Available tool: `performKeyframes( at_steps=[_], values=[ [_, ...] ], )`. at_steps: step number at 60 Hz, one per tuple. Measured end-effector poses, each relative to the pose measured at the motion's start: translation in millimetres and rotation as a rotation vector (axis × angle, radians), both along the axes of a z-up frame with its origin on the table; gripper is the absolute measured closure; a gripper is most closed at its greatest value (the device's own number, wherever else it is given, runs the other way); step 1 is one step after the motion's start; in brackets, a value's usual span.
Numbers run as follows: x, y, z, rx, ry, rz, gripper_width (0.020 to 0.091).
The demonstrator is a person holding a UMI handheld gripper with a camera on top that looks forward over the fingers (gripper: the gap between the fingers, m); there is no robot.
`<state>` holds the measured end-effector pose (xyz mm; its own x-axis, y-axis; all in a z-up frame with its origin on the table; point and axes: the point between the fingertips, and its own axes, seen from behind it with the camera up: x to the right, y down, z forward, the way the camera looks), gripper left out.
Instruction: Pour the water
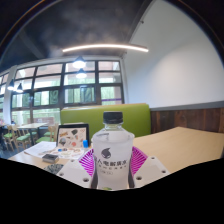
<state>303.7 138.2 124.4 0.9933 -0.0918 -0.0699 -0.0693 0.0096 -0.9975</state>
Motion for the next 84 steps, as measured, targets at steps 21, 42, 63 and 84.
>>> performKeyframes(
  at_steps=[21,42,63,84],
  values=[
    [-12.9,-1.7,-29.6,-0.037,-0.053,0.019,0.0630],
    [-0.9,-15.5,-44.5,-0.133,-0.049,-0.046,0.0274],
    [-65.0,-141.8,-3.0,-0.173,0.015,-0.062,0.0285],
    [-192.5,-247.7,51.4,-0.149,-0.039,0.084,0.0285]
  ],
)
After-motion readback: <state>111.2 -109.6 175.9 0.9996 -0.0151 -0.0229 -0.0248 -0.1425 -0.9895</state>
